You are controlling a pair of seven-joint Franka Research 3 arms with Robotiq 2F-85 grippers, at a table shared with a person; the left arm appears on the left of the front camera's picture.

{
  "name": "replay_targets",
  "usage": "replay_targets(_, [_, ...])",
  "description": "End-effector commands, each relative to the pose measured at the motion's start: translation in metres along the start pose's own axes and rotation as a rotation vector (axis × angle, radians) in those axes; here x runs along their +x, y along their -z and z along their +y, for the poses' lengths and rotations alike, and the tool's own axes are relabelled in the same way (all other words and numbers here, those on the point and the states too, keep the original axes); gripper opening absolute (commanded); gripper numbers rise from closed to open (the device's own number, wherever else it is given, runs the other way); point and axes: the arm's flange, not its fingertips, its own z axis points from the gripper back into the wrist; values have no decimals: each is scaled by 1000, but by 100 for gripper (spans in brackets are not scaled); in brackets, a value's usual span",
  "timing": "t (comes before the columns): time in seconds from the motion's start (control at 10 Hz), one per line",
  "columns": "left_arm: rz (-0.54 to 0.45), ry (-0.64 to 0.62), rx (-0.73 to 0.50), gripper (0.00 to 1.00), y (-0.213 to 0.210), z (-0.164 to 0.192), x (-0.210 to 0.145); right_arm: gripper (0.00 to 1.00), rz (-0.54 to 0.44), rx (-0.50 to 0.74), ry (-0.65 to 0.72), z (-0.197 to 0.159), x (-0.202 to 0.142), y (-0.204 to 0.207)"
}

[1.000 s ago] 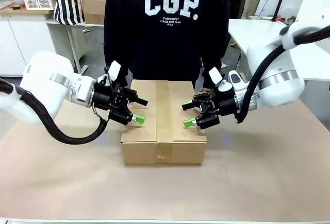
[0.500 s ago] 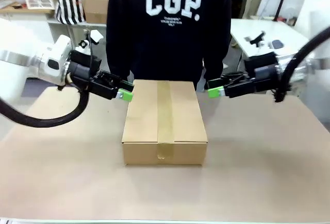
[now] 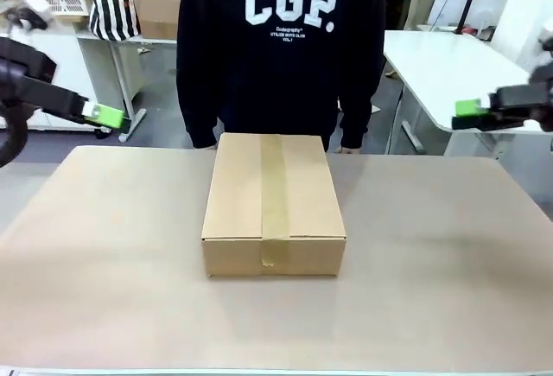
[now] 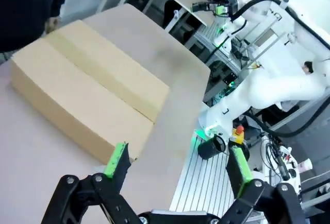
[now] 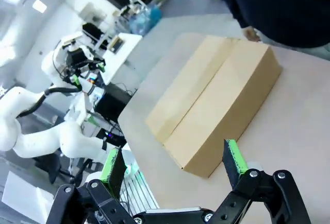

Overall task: Pack the gift set into the box.
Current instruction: Press and hold the closed box until the human finishes sealing it.

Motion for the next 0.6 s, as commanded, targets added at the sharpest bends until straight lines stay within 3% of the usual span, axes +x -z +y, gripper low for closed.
replay_targets(0.0, [60,51,-71,100,44,3,0,100,59,13,-78,22,7,42])
replay_targets(0.5, [60,51,-71,100,44,3,0,100,59,13,-78,22,7,42])
